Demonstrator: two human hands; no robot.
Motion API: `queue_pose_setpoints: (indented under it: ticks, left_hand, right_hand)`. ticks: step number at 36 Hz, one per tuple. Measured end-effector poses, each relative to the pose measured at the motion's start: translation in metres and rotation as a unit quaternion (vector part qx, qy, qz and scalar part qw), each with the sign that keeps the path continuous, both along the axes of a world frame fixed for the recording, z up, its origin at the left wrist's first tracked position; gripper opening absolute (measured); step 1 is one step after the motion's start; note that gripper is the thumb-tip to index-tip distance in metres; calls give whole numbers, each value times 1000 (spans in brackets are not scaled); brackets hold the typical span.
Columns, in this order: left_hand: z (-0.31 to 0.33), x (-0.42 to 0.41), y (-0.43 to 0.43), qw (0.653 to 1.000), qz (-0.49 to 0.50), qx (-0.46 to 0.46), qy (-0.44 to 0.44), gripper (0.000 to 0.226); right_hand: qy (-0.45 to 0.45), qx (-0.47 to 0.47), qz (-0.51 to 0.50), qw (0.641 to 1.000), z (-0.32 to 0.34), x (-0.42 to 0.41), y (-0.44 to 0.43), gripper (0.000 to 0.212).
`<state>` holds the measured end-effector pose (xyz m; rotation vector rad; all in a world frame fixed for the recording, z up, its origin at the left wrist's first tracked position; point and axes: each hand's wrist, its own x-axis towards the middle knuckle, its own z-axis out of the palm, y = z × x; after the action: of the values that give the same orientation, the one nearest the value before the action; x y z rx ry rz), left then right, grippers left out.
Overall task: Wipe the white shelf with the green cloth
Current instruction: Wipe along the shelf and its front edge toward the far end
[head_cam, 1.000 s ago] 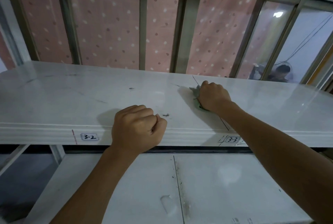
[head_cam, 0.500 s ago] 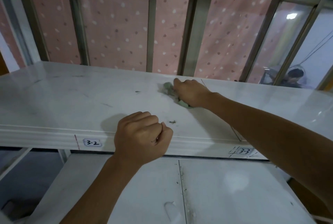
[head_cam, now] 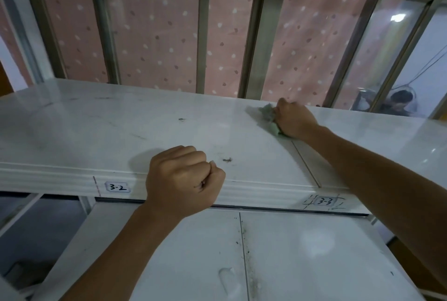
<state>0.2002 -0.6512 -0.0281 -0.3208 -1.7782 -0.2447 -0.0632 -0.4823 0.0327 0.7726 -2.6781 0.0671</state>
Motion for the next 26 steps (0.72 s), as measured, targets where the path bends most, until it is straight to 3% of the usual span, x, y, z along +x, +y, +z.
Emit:
queue_pose_setpoints:
  ticks: [4, 16, 22, 26]
  left_hand:
    - [-1, 1, -1, 1000, 5, 5, -3, 48]
    - [1, -2, 2, 999, 17, 25, -37, 49]
    - [3, -3, 4, 999, 15, 16, -34, 48]
    - [5, -4, 6, 999, 18, 13, -41, 47]
  right_hand:
    - [7, 49, -24, 998, 3, -30, -6, 29]
    - [25, 100, 63, 993, 9, -47, -41, 27]
    - [-13, 85, 124, 988, 10, -25, -57, 32]
    - [6, 110, 196, 974, 8, 5, -61, 22]
